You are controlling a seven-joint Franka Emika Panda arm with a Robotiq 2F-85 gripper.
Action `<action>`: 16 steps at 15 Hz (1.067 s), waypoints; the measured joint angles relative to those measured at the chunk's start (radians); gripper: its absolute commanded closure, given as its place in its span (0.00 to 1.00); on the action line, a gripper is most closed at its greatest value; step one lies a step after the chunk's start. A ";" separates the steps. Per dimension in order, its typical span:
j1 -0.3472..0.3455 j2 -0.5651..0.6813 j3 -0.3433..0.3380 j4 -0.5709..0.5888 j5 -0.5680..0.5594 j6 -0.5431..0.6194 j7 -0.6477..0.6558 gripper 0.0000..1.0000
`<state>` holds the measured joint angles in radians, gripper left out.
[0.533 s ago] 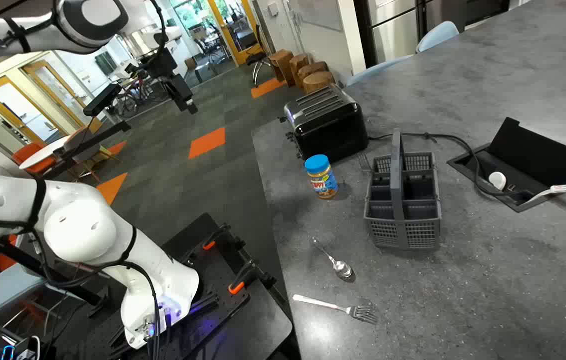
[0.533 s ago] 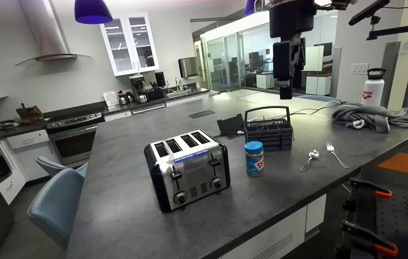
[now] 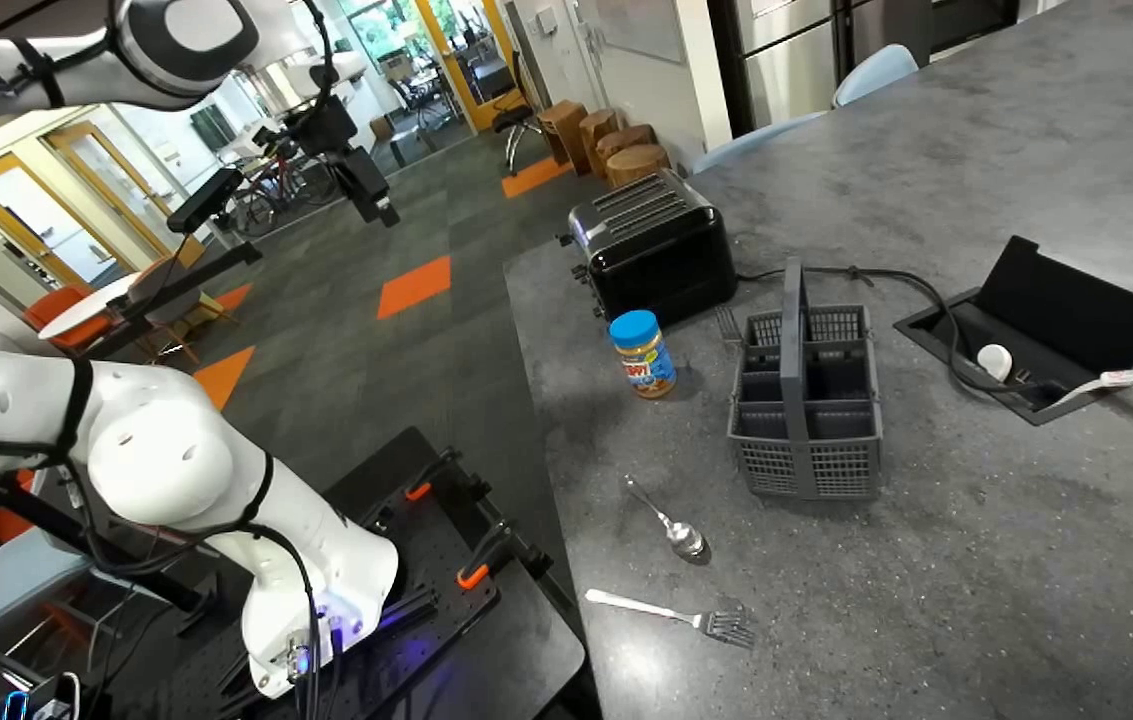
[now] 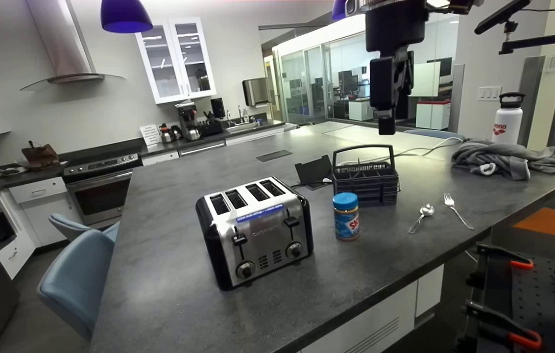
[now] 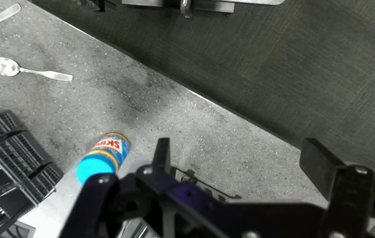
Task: Remove the lid from the jar and put it on the table
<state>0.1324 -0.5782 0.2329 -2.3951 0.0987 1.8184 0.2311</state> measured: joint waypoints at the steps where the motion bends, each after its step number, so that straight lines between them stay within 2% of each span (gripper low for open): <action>1: -0.008 0.005 -0.002 -0.001 -0.018 0.018 0.002 0.00; 4: -0.050 0.039 -0.012 -0.011 -0.089 0.104 0.013 0.00; 7: -0.098 0.098 -0.045 -0.042 -0.139 0.244 0.018 0.00; 12: -0.193 0.207 -0.104 -0.106 -0.215 0.501 0.092 0.00; 16: -0.256 0.293 -0.148 -0.135 -0.246 0.643 0.155 0.00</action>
<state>-0.1237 -0.2854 0.0850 -2.5299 -0.1475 2.4610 0.3861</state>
